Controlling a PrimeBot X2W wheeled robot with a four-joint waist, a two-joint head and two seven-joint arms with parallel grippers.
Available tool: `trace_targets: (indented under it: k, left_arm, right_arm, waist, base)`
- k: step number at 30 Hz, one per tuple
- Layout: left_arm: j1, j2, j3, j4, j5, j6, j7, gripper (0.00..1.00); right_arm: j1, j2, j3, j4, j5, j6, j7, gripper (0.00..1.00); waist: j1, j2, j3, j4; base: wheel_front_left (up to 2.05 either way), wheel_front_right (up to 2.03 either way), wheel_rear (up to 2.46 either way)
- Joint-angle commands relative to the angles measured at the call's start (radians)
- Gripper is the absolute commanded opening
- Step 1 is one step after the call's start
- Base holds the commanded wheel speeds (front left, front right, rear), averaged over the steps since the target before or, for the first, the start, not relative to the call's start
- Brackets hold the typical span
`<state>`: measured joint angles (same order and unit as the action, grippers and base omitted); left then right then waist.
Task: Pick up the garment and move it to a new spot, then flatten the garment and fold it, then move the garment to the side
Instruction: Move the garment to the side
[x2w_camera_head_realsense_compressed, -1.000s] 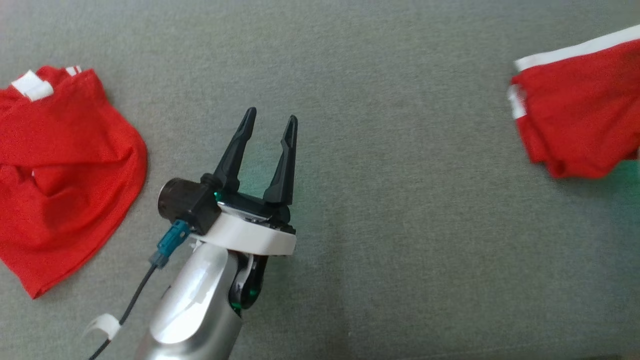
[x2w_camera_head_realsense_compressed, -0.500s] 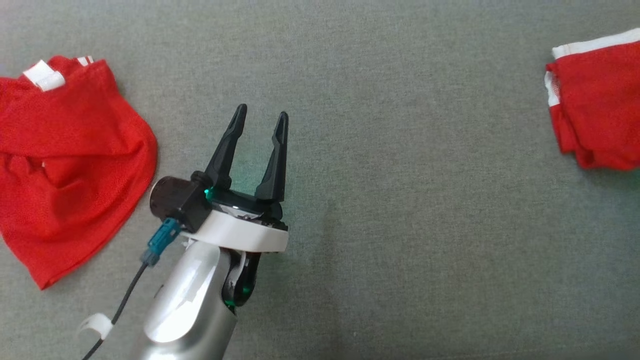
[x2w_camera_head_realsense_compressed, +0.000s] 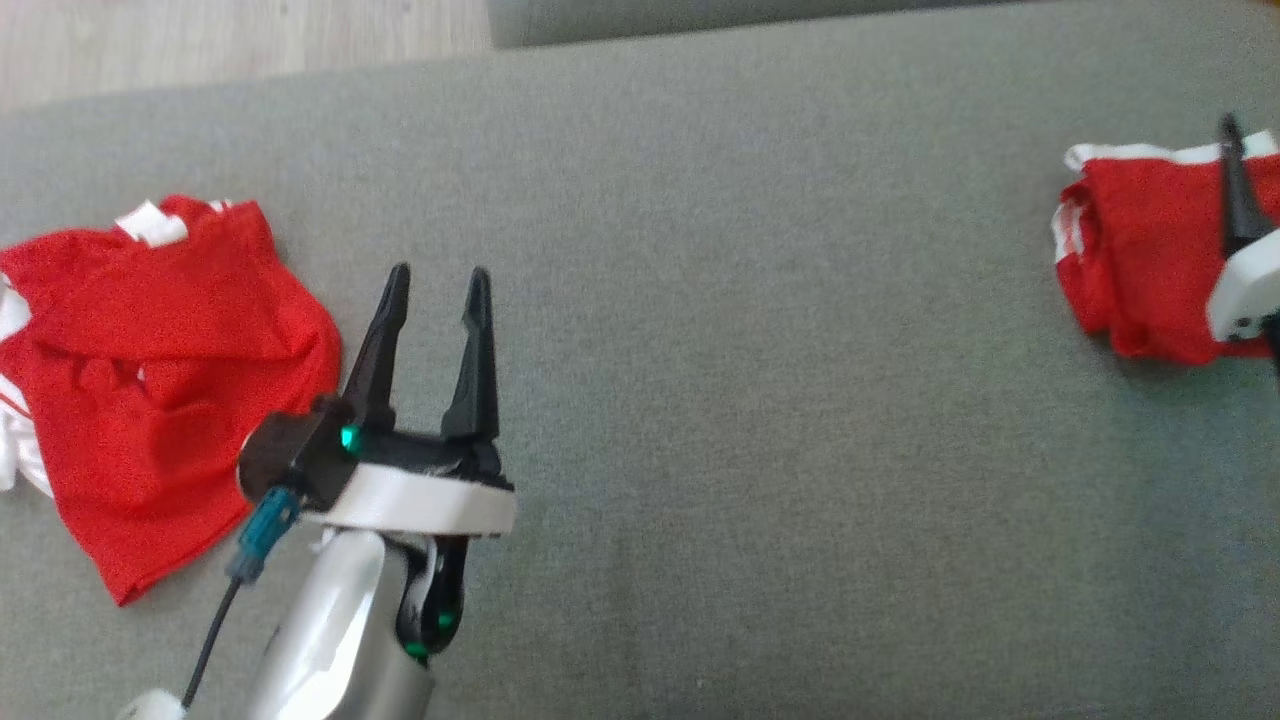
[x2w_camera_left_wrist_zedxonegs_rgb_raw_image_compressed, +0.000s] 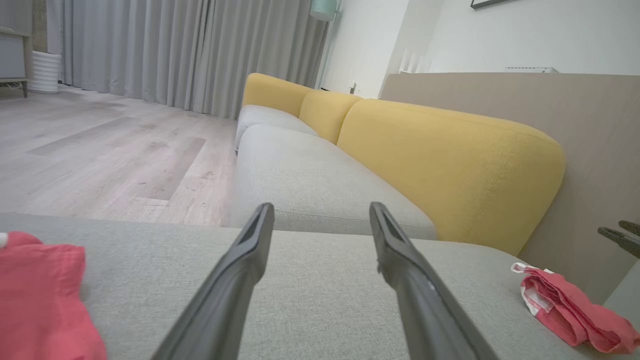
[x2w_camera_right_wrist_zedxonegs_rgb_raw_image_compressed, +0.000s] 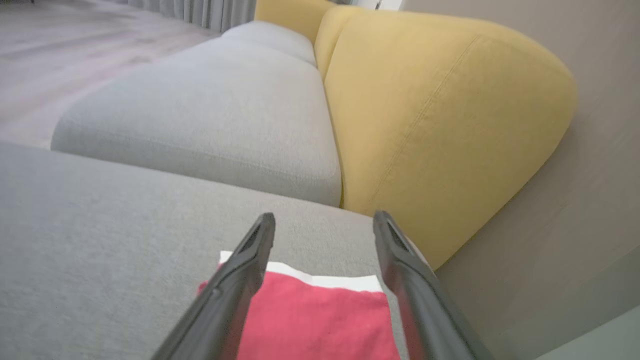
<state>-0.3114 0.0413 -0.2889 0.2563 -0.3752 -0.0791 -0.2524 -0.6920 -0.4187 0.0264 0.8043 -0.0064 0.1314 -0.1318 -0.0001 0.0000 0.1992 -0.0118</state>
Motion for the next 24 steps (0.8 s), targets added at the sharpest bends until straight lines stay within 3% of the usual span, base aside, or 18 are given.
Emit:
trace_targets:
  k: [1,8,14,19,24]
  left_arm:
    - [0.003,0.009,0.043,-0.033,0.009,0.004,-0.009,1.0]
    - [0.083,0.009,0.082,-0.043,0.014,0.007,-0.009,1.0]
    - [0.13,0.009,0.102,-0.051,0.015,0.02,-0.009,1.0]
    - [0.168,0.009,0.12,-0.055,0.003,0.027,-0.009,1.0]
    - [0.209,0.009,0.13,-0.048,0.015,0.024,-0.009,1.0]
  right_arm:
    - [0.014,0.002,0.011,-0.059,0.014,-0.001,-0.013,1.0]
    - [0.096,0.103,0.016,-0.29,0.085,-0.001,0.02,1.0]
    - [0.217,0.229,0.012,-0.499,0.172,-0.001,0.002,1.0]
    - [0.352,0.332,0.016,-0.544,0.202,-0.001,-0.044,1.0]
    - [0.477,0.363,0.05,-0.515,0.201,-0.001,-0.094,1.0]
  waist:
    - [0.0001,0.0,-0.048,-0.009]
    - [0.0001,0.0,-0.139,-0.002]
    - [0.0001,0.0,-0.186,0.01]
    - [0.0001,0.0,-0.206,0.015]
    - [0.0001,0.0,-0.214,0.019]
  base:
    - [0.0,0.0,0.0]
    - [0.0,0.0,0.0]
    - [0.0,0.0,0.0]
    - [0.0,0.0,0.0]
    - [0.0,0.0,0.0]
